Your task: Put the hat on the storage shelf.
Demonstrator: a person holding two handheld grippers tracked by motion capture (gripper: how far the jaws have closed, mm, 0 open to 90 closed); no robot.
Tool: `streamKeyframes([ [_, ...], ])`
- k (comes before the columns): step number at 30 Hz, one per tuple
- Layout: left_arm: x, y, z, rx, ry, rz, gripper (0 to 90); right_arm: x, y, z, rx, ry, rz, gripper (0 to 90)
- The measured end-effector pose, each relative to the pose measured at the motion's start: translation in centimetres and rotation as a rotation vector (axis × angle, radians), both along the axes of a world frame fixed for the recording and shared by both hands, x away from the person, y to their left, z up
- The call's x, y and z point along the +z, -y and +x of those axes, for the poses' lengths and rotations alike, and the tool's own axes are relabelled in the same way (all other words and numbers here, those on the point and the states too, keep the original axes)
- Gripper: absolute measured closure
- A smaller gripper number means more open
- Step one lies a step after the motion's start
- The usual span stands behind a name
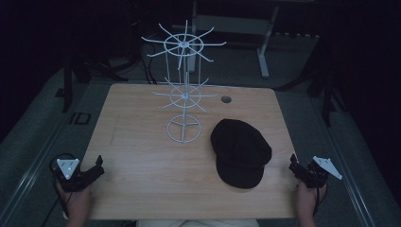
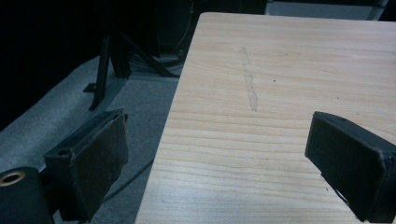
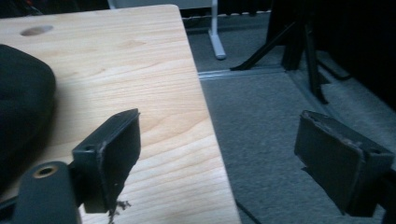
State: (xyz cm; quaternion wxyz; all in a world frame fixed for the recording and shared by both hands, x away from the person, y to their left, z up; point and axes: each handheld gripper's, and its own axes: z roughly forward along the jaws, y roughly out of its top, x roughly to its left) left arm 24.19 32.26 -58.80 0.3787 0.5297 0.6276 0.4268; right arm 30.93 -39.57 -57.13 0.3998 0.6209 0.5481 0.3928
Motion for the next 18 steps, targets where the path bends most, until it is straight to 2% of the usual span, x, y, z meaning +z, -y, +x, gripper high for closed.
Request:
streamKeyframes([
  [5, 0.0, 0.0, 0.0, -0.007, 0.002, 0.001, 6.5, 0.0, -0.1, -0.1, 0.006, 0.009, -0.006, 13.2],
  [6, 0.0, -0.1, 0.0, -0.003, 0.004, -0.008, 6.5, 0.0, -0.2, 0.0, 0.021, -0.010, -0.024, 12.9],
  [7, 0.0, -0.1, 0.0, -0.003, 0.001, -0.009, 6.5, 0.0, -0.2, 0.0, 0.021, -0.010, -0.024, 12.9],
  [9, 0.0, 0.0, 0.2, 0.004, -0.011, -0.001, 6.5, 0.0, -0.3, 0.2, 0.040, -0.056, -0.027, 12.7],
  [10, 0.0, 0.0, 0.1, -0.002, -0.008, -0.004, 6.5, -0.1, -0.3, 0.4, 0.077, -0.096, 0.010, 12.7],
  [12, 0.0, -0.1, 0.1, 0.000, 0.003, -0.020, 6.5, 0.0, -0.4, 0.5, 0.098, -0.144, 0.023, 12.6],
  [15, 0.0, -0.2, 0.0, -0.007, 0.010, -0.035, 6.5, 0.8, -0.9, 0.7, 0.121, -0.173, -0.002, 11.3],
  [18, 0.0, -0.2, 0.0, -0.009, 0.008, -0.031, 6.5, 2.1, -1.1, 0.8, 0.154, -0.175, 0.041, 10.8],
])
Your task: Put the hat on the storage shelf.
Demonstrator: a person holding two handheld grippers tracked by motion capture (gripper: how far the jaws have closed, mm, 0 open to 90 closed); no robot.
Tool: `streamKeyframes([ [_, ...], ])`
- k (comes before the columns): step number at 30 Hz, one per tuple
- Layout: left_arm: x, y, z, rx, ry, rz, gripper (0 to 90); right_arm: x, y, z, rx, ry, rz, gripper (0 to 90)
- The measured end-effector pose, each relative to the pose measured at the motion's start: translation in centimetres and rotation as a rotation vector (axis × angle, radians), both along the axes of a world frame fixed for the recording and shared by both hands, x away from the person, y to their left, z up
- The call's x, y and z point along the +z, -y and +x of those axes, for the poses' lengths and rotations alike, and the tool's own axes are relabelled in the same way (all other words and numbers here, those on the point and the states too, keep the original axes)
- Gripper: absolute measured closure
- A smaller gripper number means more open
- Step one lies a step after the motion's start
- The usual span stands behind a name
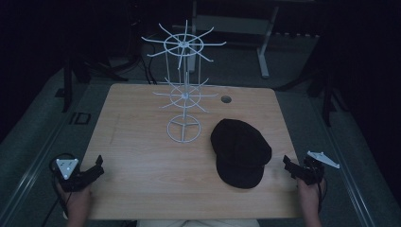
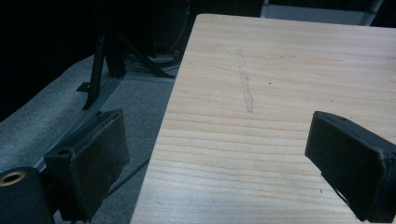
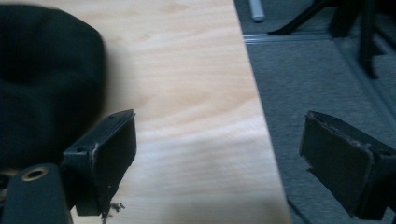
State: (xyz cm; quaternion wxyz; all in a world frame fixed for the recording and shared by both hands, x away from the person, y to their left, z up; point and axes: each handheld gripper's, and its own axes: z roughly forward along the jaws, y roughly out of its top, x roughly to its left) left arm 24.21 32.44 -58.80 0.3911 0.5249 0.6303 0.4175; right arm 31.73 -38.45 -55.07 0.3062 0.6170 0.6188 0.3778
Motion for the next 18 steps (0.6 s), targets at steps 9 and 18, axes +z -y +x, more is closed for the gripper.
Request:
streamKeyframes([
  [9, 0.0, 0.1, 0.2, -0.010, -0.021, 0.005, 6.5, 4.5, -2.8, 0.6, 0.132, -0.050, 0.023, 13.9],
  [18, 0.0, 0.1, 0.2, -0.014, -0.021, 0.008, 6.5, 7.0, -6.8, 2.1, 0.258, -0.058, 0.007, 13.9],
])
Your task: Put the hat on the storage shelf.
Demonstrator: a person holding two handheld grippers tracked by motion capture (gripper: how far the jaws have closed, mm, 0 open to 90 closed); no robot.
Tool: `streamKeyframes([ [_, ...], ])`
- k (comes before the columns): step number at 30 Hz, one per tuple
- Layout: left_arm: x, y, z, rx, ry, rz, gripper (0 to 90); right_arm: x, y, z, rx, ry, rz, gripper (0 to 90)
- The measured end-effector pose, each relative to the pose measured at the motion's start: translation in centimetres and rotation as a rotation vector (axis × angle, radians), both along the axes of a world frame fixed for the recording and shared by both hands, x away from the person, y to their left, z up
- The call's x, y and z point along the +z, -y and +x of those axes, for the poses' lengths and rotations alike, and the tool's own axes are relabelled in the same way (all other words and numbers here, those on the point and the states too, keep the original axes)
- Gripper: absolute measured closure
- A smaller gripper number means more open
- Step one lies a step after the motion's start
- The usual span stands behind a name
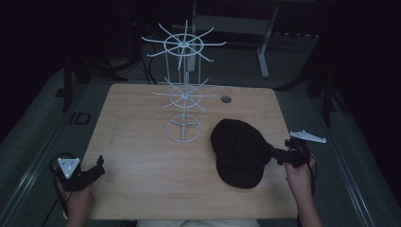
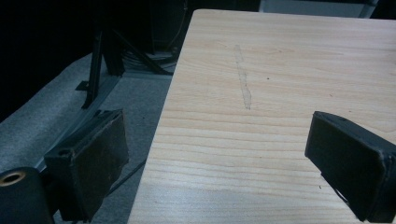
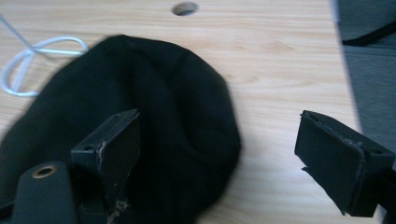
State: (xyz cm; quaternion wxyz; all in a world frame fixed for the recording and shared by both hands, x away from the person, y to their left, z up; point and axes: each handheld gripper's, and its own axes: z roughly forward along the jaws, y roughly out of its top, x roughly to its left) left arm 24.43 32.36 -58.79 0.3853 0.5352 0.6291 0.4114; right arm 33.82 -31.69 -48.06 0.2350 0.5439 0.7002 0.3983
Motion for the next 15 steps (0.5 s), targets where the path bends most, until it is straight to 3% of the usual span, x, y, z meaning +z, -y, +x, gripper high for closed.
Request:
streamKeyframes([
  [5, 0.0, 0.0, 0.1, 0.001, -0.005, -0.005, 6.5, 0.5, -2.4, 1.3, 0.076, -0.020, 0.034, 11.5],
  [12, 0.0, 0.1, 0.1, -0.007, -0.011, 0.008, 6.6, 0.2, -5.8, 3.9, 0.093, -0.054, 0.032, 13.2],
  [15, 0.0, 0.2, 0.2, -0.006, -0.017, 0.015, 6.6, 0.1, -7.1, 5.0, 0.090, -0.052, 0.010, 14.6],
])
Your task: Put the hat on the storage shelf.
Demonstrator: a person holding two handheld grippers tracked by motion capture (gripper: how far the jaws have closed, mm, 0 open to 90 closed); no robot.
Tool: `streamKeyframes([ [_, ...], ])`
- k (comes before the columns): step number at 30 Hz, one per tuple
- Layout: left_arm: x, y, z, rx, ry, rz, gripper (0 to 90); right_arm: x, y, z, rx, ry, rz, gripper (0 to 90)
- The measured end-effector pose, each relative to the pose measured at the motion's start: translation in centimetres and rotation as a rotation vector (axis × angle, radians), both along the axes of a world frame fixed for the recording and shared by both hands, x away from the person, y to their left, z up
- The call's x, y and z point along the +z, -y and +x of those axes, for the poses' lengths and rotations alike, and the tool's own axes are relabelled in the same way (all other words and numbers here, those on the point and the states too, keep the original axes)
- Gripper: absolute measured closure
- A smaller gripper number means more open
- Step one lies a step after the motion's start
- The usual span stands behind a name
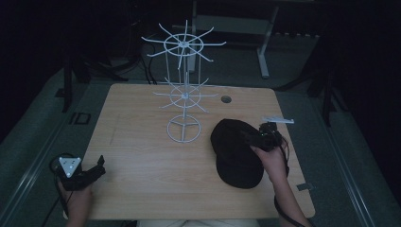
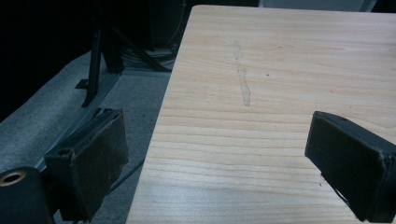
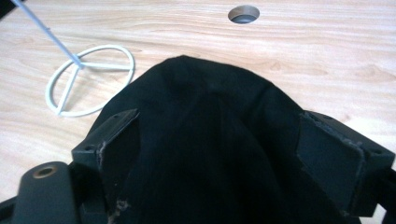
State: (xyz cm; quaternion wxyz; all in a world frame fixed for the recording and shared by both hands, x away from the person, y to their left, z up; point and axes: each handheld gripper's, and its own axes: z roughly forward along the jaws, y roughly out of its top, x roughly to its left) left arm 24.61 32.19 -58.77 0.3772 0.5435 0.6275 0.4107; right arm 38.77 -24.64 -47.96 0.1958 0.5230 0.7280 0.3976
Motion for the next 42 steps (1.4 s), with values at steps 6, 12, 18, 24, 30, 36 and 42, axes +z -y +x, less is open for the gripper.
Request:
streamKeyframes([
  [6, 0.0, 0.0, 0.0, 0.001, -0.004, 0.002, 6.7, -0.8, -2.4, 2.3, 0.004, -0.044, -0.082, 23.0],
  [12, 0.0, 0.0, 0.0, -0.001, -0.003, -0.001, 6.7, -2.3, -3.1, 4.1, -0.018, -0.123, -0.143, 35.3],
  [18, 0.0, -0.1, 0.0, 0.005, 0.002, -0.011, 6.7, -3.5, -3.1, 4.1, 0.041, -0.165, -0.144, 75.3],
  [24, 0.0, -0.1, 0.0, 0.007, 0.001, -0.012, 6.7, -2.4, -3.0, 2.7, 0.064, -0.063, -0.186, 83.3],
  [30, 0.0, -0.2, 0.0, 0.011, 0.002, -0.020, 6.7, -0.9, -2.7, 1.4, 0.081, 0.006, -0.180, 83.6],
  [36, 0.0, -0.2, 0.0, 0.008, 0.000, -0.016, 6.7, 0.3, -2.2, 0.1, 0.104, 0.048, -0.157, 83.8],
  [42, 0.0, -0.1, 0.0, 0.007, 0.002, -0.014, 6.7, 1.7, -1.8, -1.6, 0.118, 0.103, -0.146, 83.9],
])
